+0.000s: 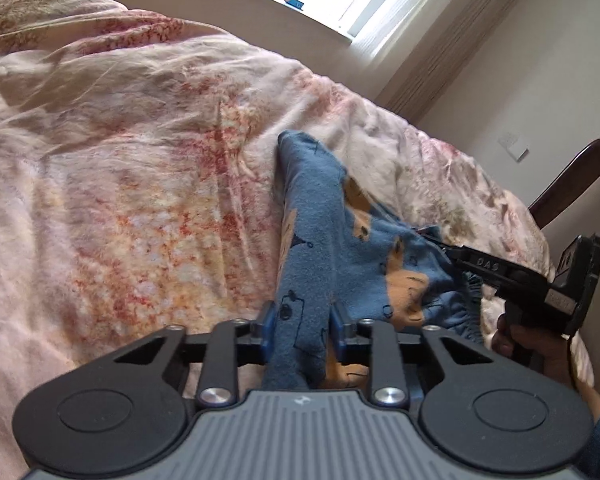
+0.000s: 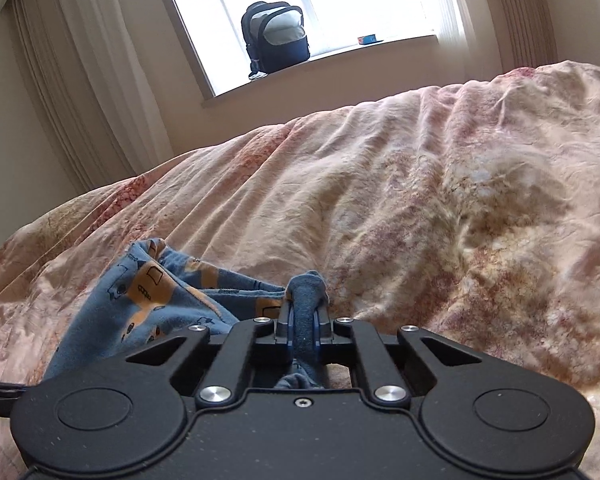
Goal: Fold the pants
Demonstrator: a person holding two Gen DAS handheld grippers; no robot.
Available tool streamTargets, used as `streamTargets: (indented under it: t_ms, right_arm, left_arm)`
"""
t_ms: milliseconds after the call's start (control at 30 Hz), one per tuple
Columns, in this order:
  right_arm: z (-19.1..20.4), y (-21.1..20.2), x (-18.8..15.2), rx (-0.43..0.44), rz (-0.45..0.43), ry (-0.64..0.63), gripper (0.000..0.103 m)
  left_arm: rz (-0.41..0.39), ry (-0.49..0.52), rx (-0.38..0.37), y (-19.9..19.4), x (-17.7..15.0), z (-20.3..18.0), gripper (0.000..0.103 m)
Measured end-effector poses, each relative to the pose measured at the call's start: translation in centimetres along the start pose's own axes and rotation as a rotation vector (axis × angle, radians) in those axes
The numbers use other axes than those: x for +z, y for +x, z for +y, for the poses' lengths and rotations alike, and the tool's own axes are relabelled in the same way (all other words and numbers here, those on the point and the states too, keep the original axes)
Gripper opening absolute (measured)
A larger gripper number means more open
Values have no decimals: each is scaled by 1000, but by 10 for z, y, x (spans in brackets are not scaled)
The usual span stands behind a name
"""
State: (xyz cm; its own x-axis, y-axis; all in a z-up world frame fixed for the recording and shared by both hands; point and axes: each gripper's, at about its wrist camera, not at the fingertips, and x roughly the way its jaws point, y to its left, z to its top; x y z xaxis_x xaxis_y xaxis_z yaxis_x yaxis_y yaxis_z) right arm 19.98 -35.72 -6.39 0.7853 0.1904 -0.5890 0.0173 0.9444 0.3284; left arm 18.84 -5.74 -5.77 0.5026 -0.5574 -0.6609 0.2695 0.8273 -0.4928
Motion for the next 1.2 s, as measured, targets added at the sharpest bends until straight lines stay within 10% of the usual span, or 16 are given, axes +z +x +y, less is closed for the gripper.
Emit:
streamTargets:
  t_ms: [267,600,933,1200]
  right_arm:
    - [-9,-6,2,40,-2,82,10]
    - [-46,-8,7,279,104,263,73]
    - [-10,-22,5,148,122,33,24]
    - [38,-34,30,121,-35,-90,18]
  left_arm:
    - [-14,49,33,-5,-2,-9,23]
    - [-3,39,32,-3,-2,-6,23]
    - [-14,32,28,-5,-1,-6,20]
    - [-168,73,36,-38,28,-10,18]
